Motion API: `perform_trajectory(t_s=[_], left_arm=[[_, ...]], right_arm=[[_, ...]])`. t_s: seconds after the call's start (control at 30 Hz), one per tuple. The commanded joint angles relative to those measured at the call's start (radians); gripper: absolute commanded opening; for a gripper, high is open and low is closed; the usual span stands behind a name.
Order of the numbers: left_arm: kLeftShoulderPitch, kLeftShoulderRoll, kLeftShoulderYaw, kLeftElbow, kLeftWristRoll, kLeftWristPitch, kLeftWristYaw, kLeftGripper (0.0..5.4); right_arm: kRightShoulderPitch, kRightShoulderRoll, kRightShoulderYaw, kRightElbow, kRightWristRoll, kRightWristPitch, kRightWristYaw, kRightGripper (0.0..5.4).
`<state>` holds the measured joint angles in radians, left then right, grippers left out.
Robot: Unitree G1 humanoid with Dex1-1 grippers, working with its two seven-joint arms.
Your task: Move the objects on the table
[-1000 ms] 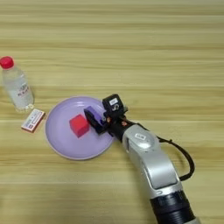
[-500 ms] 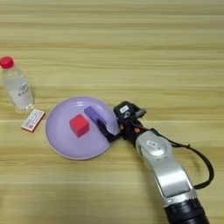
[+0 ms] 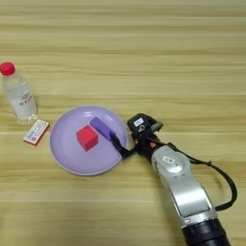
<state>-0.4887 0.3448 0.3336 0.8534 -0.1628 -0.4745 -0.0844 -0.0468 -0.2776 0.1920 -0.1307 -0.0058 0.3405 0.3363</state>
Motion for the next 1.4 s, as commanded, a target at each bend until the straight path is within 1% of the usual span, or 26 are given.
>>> perform_trajectory(t_s=[0.03, 0.3, 0.47, 0.6, 0.87, 1.2, 1.4], left_arm=[[-0.001, -0.003, -0.006, -0.009, 0.002, 0.014, 0.006, 5.40], [0.000, -0.003, -0.006, -0.009, 0.003, 0.014, 0.006, 5.40], [-0.004, -0.002, -0.006, -0.003, 0.003, 0.014, 0.006, 5.40], [-0.003, -0.003, -0.006, -0.004, 0.003, 0.014, 0.006, 5.40], [-0.003, -0.001, -0.007, -0.003, 0.003, 0.014, 0.005, 5.40], [-0.002, -0.001, -0.007, -0.005, 0.002, 0.015, 0.004, 5.40], [-0.001, -0.002, -0.007, -0.008, 0.003, 0.014, 0.005, 5.40]], right_arm=[[-0.003, -0.017, -0.005, 0.043, -0.026, 0.024, -0.005, 5.39], [0.002, -0.009, -0.004, 0.020, -0.010, 0.033, 0.007, 5.39], [-0.010, -0.009, -0.012, 0.050, -0.016, 0.027, -0.001, 5.39], [-0.029, -0.012, -0.026, 0.087, -0.037, 0.004, -0.031, 5.39], [-0.082, -0.016, -0.070, 0.212, -0.075, -0.072, -0.097, 5.39], [-0.084, -0.010, -0.074, 0.224, -0.090, -0.097, -0.102, 5.39], [-0.089, -0.026, -0.094, 0.243, -0.099, -0.110, -0.108, 5.39]])
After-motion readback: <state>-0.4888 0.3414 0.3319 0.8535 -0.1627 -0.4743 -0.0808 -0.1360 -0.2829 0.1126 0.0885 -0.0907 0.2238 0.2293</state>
